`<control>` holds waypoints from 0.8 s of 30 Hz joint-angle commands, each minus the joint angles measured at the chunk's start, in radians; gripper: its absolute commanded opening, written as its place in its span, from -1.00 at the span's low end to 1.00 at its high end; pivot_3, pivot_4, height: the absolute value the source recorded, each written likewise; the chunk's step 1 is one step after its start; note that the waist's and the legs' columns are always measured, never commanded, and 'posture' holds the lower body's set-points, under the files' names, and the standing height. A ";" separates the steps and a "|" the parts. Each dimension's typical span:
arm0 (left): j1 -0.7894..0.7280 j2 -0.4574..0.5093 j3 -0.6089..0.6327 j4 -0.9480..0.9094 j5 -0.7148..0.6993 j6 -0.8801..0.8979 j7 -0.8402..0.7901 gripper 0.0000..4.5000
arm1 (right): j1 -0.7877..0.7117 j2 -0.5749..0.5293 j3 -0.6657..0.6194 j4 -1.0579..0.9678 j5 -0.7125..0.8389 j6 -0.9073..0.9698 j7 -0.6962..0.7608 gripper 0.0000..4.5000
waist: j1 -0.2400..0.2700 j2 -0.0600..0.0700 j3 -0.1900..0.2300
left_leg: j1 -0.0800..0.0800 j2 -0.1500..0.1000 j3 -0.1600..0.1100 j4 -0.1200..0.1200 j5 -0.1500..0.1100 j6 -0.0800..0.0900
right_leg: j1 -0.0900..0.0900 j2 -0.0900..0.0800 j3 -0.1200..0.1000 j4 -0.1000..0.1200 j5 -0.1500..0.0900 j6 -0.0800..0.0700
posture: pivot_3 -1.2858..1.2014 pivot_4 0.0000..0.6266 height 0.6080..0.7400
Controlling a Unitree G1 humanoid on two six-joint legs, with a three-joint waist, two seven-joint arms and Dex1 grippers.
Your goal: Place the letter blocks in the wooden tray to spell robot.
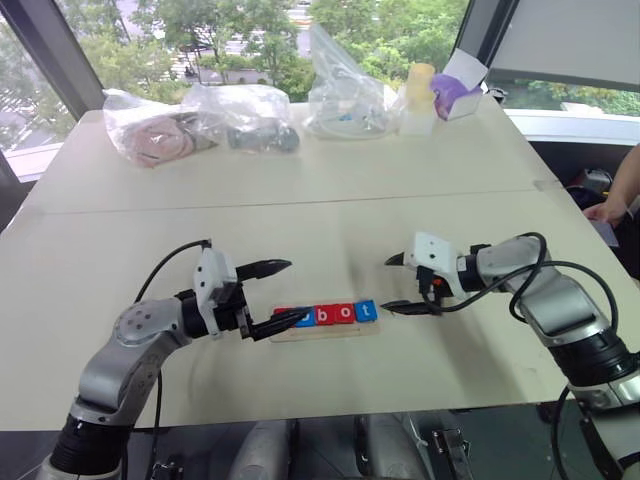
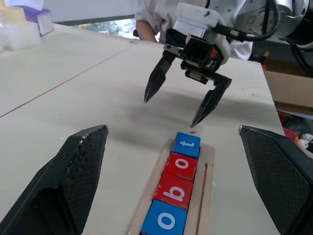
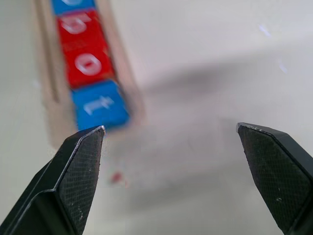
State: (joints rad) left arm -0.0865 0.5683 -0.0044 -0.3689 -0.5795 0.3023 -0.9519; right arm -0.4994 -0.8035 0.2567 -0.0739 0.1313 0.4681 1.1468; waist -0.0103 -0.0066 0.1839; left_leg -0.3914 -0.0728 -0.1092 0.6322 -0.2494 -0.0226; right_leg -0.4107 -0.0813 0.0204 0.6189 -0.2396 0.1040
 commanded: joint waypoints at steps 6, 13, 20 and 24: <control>-0.015 0.002 0.018 -0.032 -0.013 -0.001 0.003 1.00 | -0.019 0.025 -0.014 0.009 -0.001 -0.025 -0.014 0.98 | 0.000 0.000 0.000 | 0.000 0.000 0.000 0.000 0.000 0.000 | 0.000 0.000 0.000 0.000 0.000 0.000 | 0.03 -0.52 1.00; -0.006 0.003 0.020 -0.040 -0.013 0.000 0.009 1.00 | -0.003 0.037 -0.006 0.007 -0.006 -0.035 -0.018 0.98 | 0.000 0.000 0.000 | 0.000 0.000 0.000 0.000 0.000 0.000 | 0.000 0.000 0.000 0.000 0.000 0.000 | 0.03 -0.52 1.00; 0.008 0.003 0.020 -0.048 -0.015 0.000 0.014 1.00 | -0.003 0.054 0.002 0.003 -0.005 -0.032 -0.025 0.98 | 0.000 0.000 0.000 | 0.000 0.000 0.000 0.000 0.000 0.000 | 0.000 0.000 0.000 0.000 0.000 0.000 | 0.03 -0.52 1.00; 0.009 0.003 0.021 -0.053 -0.018 0.004 0.019 1.00 | -0.004 0.061 0.005 -0.002 -0.003 -0.026 -0.026 0.98 | 0.000 0.000 0.000 | 0.000 0.000 0.000 0.000 0.000 0.000 | 0.000 0.000 0.000 0.000 0.000 0.000 | 0.03 -0.52 1.00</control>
State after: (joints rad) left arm -0.0805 0.5680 -0.0045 -0.3792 -0.5796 0.3069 -0.9349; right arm -0.4976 -0.7448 0.2684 -0.0535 0.1259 0.4483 1.1235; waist -0.0104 -0.0066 0.1840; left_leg -0.3913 -0.0728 -0.1093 0.6323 -0.2494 -0.0226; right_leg -0.4107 -0.0811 0.0205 0.6190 -0.2395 0.1041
